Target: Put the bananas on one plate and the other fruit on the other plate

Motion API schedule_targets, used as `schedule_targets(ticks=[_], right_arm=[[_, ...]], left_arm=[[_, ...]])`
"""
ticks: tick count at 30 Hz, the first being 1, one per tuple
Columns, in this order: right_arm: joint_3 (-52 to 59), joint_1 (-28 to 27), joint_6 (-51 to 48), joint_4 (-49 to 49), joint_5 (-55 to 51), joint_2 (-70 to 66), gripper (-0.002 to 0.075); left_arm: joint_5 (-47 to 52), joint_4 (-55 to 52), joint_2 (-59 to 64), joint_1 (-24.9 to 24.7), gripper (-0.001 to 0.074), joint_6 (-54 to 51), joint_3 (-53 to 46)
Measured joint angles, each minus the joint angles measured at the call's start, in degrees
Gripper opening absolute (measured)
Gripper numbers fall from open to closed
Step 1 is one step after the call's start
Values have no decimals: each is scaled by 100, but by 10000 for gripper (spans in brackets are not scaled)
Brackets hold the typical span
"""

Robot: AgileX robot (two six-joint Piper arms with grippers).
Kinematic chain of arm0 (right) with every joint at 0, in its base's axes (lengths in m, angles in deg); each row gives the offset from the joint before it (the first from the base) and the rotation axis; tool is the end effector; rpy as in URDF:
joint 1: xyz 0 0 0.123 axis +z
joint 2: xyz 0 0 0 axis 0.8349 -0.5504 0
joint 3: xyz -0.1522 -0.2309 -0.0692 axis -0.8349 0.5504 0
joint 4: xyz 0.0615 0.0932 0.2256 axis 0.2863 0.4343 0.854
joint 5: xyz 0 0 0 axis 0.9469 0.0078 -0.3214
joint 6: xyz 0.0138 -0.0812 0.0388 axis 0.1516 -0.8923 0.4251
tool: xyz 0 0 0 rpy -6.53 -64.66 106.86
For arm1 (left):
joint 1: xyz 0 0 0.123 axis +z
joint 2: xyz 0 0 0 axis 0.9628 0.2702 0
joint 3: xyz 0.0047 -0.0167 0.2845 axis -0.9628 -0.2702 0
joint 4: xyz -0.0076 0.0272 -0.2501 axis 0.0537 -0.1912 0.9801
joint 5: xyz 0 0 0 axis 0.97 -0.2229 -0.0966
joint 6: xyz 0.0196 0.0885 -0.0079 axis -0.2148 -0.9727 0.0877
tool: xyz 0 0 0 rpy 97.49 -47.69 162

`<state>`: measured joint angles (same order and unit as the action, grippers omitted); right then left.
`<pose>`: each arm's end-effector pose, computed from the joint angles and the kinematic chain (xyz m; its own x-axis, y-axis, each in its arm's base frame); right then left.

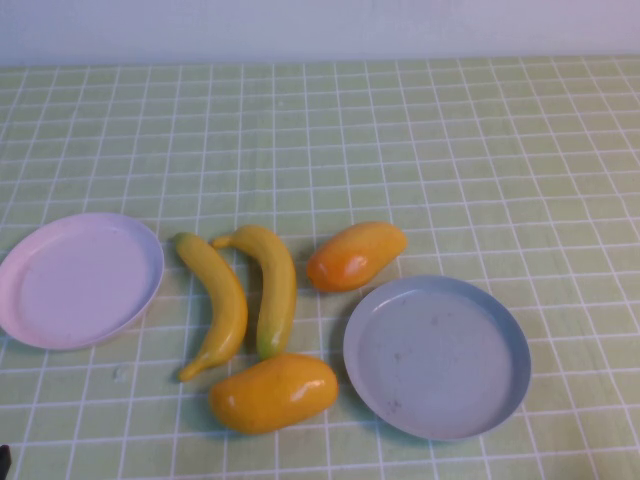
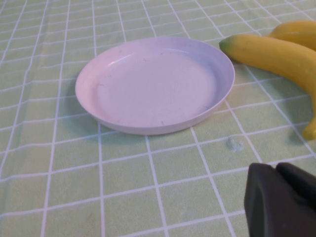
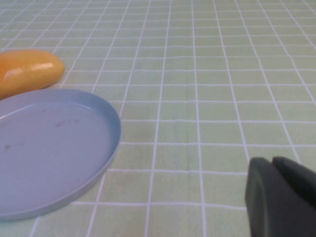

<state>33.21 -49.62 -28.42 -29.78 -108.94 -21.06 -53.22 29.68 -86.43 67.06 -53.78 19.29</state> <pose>0.0521 0.0109 0.1746 -0.2738 0.0251 -0.9615 -0.1536 0.9857 0.0694 0.0519 -0.0069 0.1713 -0.2829 0.1347 -0.9497 0.1585 0.9830 0.0922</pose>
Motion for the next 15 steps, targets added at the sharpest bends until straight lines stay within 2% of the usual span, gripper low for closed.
schedule_targets(ticks=[15], right_arm=[[0, 0, 0, 0, 0, 0, -17]], left_arm=[[-24, -58, 0, 0, -4, 0, 0]])
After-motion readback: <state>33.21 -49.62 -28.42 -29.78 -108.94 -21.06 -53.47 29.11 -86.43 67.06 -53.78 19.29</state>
